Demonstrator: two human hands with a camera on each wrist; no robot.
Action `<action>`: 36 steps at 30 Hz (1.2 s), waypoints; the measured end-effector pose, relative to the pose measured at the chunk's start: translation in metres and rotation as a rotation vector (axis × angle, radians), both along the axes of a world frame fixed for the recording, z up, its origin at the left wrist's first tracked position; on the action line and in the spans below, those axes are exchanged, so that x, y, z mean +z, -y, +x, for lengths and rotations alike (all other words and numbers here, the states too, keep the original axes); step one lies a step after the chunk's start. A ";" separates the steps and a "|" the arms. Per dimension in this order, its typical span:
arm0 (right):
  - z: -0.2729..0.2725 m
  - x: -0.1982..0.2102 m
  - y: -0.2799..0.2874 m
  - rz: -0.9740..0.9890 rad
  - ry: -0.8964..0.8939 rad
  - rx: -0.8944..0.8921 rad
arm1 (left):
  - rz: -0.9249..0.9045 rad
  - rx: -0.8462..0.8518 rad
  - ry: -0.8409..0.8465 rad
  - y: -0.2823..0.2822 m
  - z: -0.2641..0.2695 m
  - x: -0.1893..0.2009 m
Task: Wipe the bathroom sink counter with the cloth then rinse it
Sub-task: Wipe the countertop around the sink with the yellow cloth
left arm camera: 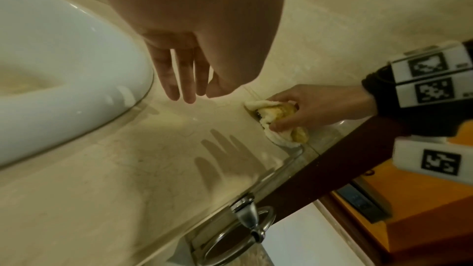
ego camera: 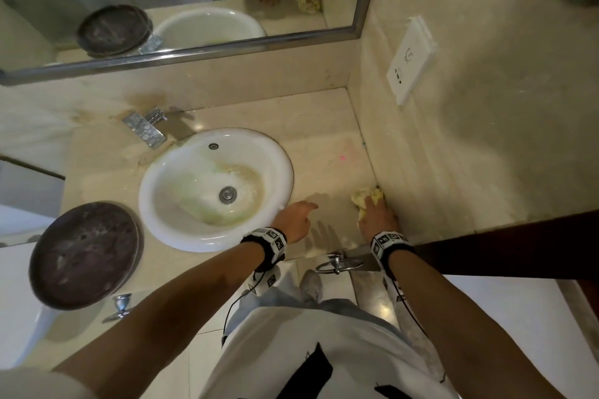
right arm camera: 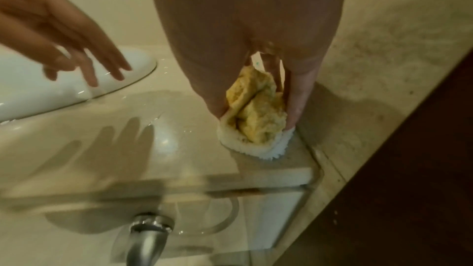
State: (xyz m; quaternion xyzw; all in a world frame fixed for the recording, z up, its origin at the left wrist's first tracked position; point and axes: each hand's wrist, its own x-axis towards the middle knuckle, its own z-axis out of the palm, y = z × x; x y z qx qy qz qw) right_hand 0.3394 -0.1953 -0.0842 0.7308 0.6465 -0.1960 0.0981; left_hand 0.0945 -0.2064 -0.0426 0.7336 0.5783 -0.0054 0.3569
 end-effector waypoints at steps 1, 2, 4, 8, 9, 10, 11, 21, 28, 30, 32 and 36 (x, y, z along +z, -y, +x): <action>0.001 -0.001 -0.001 0.006 -0.025 -0.012 | 0.010 0.003 -0.023 0.001 -0.003 0.000; 0.002 -0.002 -0.003 0.017 -0.049 -0.030 | 0.015 0.020 -0.048 0.003 -0.006 -0.001; 0.003 -0.002 -0.007 0.019 -0.097 -0.085 | 0.016 0.091 -0.094 0.005 -0.016 -0.001; -0.008 -0.002 -0.015 0.060 -0.186 -0.161 | 0.020 0.206 -0.181 0.012 -0.043 0.001; -0.013 -0.002 -0.017 0.065 -0.191 -0.163 | 0.016 0.231 -0.209 0.014 -0.051 0.002; -0.019 -0.002 -0.020 0.062 -0.195 -0.154 | 0.006 0.258 -0.240 0.016 -0.059 0.002; -0.026 -0.002 -0.023 0.054 -0.202 -0.137 | -0.004 0.282 -0.264 0.019 -0.068 0.002; -0.122 -0.003 -0.050 -0.085 -0.261 -0.029 | -0.085 0.323 -0.247 0.034 -0.125 0.000; -0.159 0.000 -0.045 -0.153 -0.481 -0.161 | 0.005 0.024 -0.174 0.023 -0.120 0.005; -0.167 0.003 -0.043 -0.165 -0.557 -0.253 | 0.049 -0.065 -0.138 0.020 -0.116 0.006; -0.181 0.007 -0.038 -0.219 -0.589 -0.352 | 0.084 -0.133 -0.108 0.018 -0.114 0.006; -0.201 0.001 -0.026 -0.302 -0.529 -0.341 | 0.138 -0.246 -0.147 0.015 -0.126 0.004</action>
